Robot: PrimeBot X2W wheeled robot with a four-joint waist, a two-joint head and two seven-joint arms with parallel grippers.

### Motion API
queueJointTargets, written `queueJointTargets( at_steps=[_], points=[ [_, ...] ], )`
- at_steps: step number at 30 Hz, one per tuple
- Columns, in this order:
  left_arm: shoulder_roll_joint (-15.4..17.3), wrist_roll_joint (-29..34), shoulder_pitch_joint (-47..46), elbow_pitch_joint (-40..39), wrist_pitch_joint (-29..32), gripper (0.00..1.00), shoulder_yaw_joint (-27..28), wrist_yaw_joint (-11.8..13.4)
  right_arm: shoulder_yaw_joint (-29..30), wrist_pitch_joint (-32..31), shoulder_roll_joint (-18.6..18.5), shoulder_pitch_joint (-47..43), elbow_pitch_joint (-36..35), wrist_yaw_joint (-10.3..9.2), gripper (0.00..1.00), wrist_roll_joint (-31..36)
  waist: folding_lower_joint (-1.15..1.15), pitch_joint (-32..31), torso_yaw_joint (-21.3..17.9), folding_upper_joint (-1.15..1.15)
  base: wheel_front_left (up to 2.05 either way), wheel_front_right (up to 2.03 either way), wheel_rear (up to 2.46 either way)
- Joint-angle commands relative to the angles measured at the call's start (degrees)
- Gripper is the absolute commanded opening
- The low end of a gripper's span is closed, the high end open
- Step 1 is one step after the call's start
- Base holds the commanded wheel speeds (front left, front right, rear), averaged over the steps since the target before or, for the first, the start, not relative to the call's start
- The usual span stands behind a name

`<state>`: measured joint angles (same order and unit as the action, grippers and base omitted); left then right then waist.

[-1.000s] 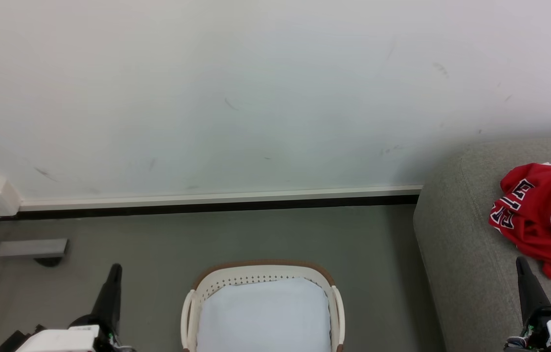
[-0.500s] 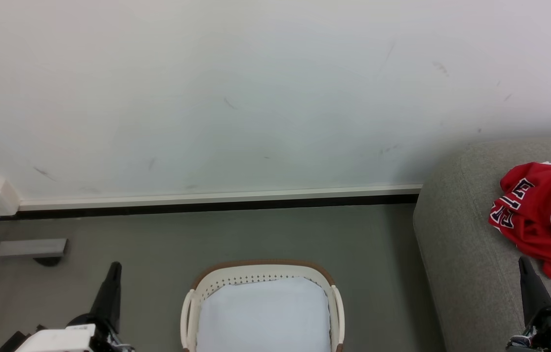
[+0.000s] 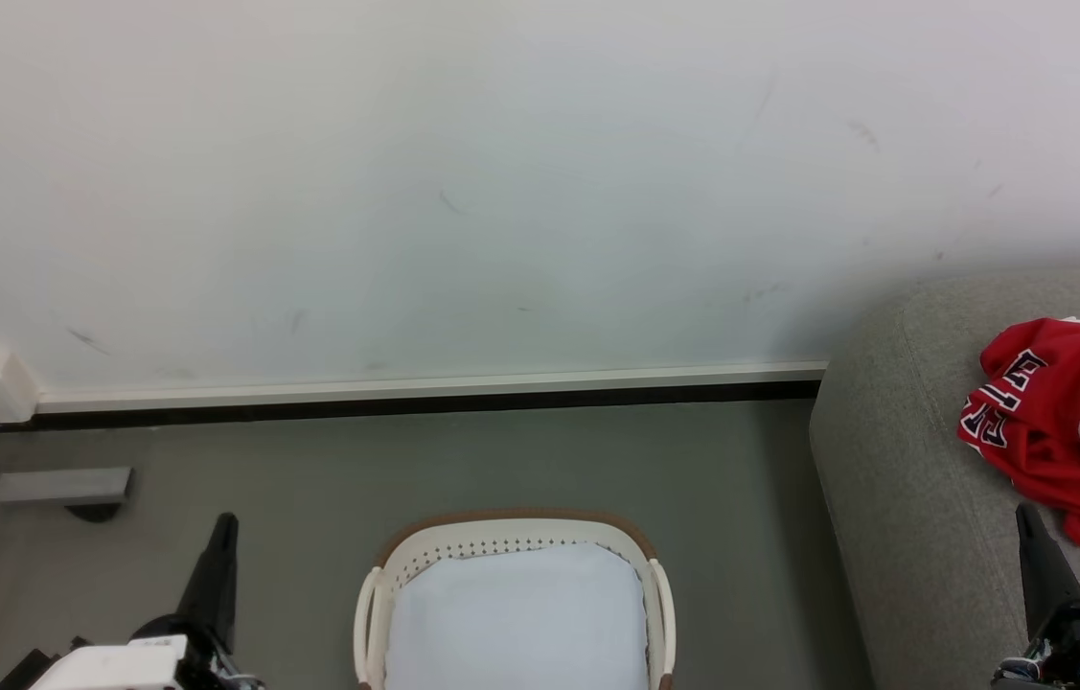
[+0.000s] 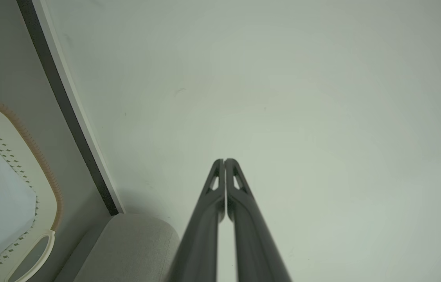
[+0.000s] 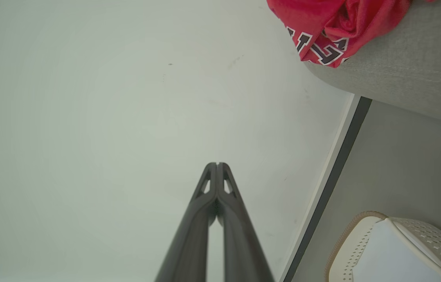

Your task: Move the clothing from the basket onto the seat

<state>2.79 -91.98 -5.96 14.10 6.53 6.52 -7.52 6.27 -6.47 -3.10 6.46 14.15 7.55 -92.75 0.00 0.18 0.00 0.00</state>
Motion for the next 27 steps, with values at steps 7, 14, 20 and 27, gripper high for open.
queueJointTargets(
  at_steps=[7,14,20,27],
  points=[
    [0.11,-0.77,-0.46,-0.19,0.23,0.0,0.12,0.06,0.3,0.02,0.1,-0.55,-0.29,-0.12,0.0,0.28,0.0,0.0,0.0,0.0,0.0,0.0,0.0],
    [0.11,-0.77,-0.46,-0.19,0.23,0.0,0.12,0.06,0.33,-0.02,0.12,-0.54,-0.29,-0.12,0.0,0.32,0.0,0.0,0.0,0.0,0.0,0.0,0.0],
    [0.11,-0.78,-0.46,-0.19,0.23,0.0,0.11,0.06,0.35,-0.04,0.14,-0.54,-0.28,-0.12,0.0,0.35,0.0,0.0,0.0,0.0,0.0,0.0,0.0],
    [0.11,-0.78,-0.46,-0.19,0.23,0.0,0.11,0.06,0.37,-0.08,0.16,-0.54,-0.28,-0.12,0.0,0.39,0.0,0.0,0.0,0.0,0.0,0.0,0.0]
  ],
)
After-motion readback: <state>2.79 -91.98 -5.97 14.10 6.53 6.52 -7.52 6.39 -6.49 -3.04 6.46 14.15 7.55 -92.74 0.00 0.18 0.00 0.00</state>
